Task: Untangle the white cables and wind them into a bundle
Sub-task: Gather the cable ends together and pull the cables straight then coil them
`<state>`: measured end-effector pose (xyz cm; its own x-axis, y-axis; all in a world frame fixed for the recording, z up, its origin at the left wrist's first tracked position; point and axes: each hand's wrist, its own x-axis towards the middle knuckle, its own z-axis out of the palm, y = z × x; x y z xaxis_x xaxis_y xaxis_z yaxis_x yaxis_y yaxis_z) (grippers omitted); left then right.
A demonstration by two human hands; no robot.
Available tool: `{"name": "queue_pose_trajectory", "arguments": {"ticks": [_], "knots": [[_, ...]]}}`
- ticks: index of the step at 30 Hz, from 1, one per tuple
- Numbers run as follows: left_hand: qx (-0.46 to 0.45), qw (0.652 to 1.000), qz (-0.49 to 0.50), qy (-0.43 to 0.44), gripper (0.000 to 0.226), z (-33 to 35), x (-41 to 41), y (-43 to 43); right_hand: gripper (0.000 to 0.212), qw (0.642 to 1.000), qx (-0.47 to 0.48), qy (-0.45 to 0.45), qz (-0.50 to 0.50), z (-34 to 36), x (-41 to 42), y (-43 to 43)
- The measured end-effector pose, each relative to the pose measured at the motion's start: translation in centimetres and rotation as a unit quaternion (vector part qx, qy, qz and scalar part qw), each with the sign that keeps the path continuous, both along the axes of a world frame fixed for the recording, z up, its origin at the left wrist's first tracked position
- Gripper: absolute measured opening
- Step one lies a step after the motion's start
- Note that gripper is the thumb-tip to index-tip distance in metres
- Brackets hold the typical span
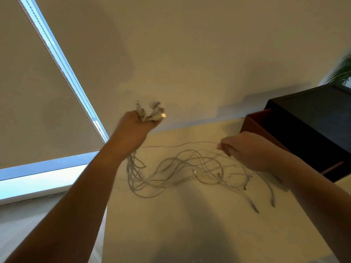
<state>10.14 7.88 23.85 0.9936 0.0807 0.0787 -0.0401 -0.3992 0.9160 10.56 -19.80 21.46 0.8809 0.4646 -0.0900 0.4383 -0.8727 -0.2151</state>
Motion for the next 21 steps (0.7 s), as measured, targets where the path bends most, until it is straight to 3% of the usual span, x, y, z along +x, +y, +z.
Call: {"name": "queue_pose_trajectory", "arguments": {"ticks": [4,9,17,21], "knots": [[0.065,0.981,-0.154,0.102,0.017,-0.7,-1.0,-4.0,0.043,0.998,0.016,-0.023,0.049,1.0,-0.3,2.9],[0.058,0.973,-0.139,0.176,0.027,-1.1,-0.6,-2.6,0.039,0.994,0.039,-0.088,0.052,1.3,0.0,2.4],[-0.019,0.950,-0.213,0.227,0.024,-1.5,-0.4,-1.2,0.041,0.990,0.003,-0.132,0.059,1.8,0.0,2.3],[0.030,0.956,-0.205,0.210,0.020,-1.8,-0.3,-1.4,0.036,0.990,-0.023,-0.126,0.065,2.5,0.0,2.3]]}}
